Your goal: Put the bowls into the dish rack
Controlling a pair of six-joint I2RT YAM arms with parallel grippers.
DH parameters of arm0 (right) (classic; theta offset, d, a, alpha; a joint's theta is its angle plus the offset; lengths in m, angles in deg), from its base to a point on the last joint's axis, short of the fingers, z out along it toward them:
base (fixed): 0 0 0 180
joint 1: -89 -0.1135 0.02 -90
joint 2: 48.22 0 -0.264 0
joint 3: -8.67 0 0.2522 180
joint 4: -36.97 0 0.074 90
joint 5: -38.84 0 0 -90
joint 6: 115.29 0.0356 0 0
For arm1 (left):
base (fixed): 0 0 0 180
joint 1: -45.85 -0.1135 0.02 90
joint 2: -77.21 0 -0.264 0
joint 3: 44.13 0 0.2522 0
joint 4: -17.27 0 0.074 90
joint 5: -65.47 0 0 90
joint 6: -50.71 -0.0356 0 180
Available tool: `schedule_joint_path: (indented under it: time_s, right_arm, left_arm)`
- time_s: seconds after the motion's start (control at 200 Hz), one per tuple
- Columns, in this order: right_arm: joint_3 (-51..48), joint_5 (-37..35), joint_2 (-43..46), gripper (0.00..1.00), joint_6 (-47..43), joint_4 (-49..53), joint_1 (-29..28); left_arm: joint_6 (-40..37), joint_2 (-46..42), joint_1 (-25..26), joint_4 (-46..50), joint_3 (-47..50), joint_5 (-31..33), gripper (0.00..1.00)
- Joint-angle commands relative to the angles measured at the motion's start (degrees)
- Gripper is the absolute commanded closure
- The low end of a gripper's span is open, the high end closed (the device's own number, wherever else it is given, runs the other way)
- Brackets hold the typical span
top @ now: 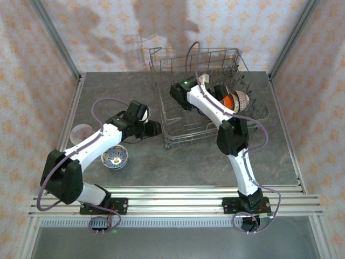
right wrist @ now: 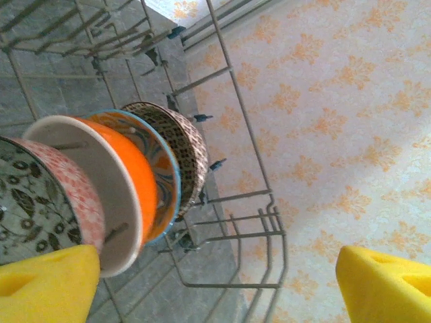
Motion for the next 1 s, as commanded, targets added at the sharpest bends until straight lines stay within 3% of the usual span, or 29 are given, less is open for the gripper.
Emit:
schedule_joint_path:
  time_s: [0.0, 0.27, 0.45, 0.756, 0.996]
  right_arm:
    - [-1.7, 3.0, 4.2, 0.09, -4.5, -0.7, 0.0]
    - [-6.5, 15.3, 13.0, 0.08, -13.0, -12.8, 0.0]
    - [-14.8, 24.3, 20.9, 0.08, -15.2, -19.9, 0.0]
    - [-32.4, 32.2, 35.0, 0.08, -15.6, -28.3, 0.0]
    - [-41.0, 37.5, 42.1, 0.08, -15.3, -33.2, 0.0]
  left_arm:
    - [-2.0, -2.1, -0.5, 4.6, -2.6, 3.5, 0.55]
    - [-1.2, -6.4, -4.1, 13.3, -3.6, 9.3, 0.53]
    - [0.0, -11.5, -6.5, 20.2, -3.1, 14.2, 0.52]
    - [8.3, -21.2, -11.5, 37.4, 0.7, 22.6, 0.52]
    - [14.0, -28.8, -15.8, 45.6, 7.7, 24.2, 0.51]
